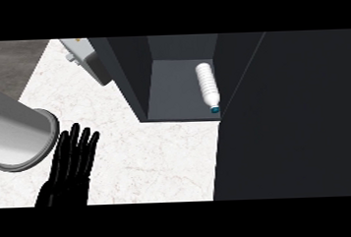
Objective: Pick up the bottled water, place it into the cabinet and close the cabinet
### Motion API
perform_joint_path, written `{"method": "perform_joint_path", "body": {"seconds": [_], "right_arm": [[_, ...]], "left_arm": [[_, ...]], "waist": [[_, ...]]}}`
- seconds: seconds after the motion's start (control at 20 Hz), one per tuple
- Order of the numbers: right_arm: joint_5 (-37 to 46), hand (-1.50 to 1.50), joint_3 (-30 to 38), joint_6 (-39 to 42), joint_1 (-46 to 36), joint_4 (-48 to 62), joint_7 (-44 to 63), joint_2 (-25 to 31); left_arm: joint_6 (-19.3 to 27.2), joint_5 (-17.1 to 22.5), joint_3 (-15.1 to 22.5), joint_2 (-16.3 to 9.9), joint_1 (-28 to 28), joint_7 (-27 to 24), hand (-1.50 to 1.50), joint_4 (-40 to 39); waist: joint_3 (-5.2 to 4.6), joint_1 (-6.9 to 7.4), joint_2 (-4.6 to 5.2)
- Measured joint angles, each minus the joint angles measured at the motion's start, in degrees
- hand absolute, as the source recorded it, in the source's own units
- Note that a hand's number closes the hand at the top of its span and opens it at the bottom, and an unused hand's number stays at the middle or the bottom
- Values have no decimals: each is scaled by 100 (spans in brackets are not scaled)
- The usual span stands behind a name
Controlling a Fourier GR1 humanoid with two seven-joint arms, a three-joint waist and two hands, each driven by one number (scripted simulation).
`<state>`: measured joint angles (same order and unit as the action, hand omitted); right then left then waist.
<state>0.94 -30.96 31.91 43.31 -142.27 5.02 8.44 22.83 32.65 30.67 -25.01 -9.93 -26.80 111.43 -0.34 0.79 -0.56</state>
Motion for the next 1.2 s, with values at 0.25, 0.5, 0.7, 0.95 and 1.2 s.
{"method": "perform_joint_path", "body": {"seconds": [0.25, 0.5, 0.7, 0.95, 1.2], "right_arm": [[202, 150, -259, -177, -652, 19, 522, -131], [291, 150, -466, -159, -1343, 41, 1054, -232], [413, 150, -788, -224, -2032, 111, 1465, -294], [543, 150, -1082, -384, -2778, 201, 1788, -180], [564, 150, -1175, -446, -3229, 205, 1942, 43]], "left_arm": [[-150, 169, -233, -201, -272, -24, -150, 197], [-363, 310, -404, -324, -520, -137, -150, 205], [-552, 424, -581, -458, -664, -212, -150, 264], [-732, 551, -725, -561, -814, -257, -150, 300], [-965, 666, -864, -690, -945, -313, -150, 312]], "waist": [[-5, 39, -12], [-12, 79, -18], [-23, 103, -15], [-31, 107, -14], [-37, 155, 1]]}}
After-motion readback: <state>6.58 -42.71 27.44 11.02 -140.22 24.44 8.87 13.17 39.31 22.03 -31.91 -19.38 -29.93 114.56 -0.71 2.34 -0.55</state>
